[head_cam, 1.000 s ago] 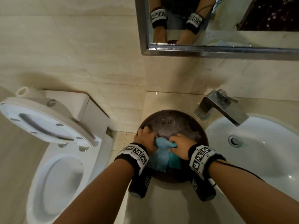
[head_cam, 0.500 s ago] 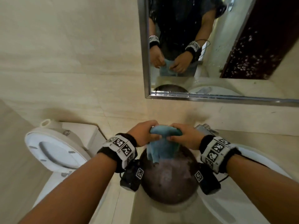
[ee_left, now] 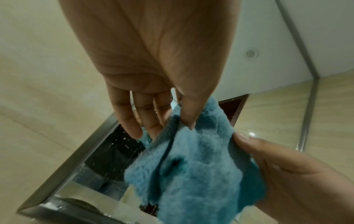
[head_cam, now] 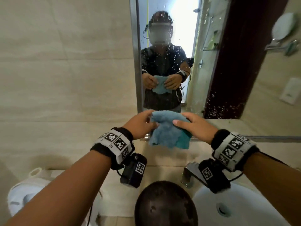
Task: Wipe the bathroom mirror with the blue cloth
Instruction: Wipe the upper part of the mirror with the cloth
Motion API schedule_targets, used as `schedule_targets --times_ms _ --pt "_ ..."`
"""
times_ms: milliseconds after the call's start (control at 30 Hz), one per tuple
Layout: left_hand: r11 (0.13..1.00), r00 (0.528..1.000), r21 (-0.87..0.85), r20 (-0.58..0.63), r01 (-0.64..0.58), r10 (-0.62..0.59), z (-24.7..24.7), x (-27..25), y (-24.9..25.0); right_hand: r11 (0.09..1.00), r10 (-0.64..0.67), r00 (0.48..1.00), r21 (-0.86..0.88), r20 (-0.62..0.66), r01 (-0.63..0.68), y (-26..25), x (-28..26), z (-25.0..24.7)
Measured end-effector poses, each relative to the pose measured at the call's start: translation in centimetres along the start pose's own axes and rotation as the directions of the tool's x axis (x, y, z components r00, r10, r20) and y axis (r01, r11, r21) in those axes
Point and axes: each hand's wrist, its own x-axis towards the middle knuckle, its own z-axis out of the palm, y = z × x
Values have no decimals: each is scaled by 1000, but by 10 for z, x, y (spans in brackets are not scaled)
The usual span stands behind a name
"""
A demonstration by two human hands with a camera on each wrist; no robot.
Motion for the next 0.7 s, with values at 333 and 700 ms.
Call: schedule_targets --times_ms 333,700 --pt "999 998 11 49 -50 49 -5 19 46 972 -149 989 -183 0 146 -29 6 -40" --pt "989 994 -141 -84 55 -67 -9 39 88 934 -287 943 -169 170 315 -24 14 -86"
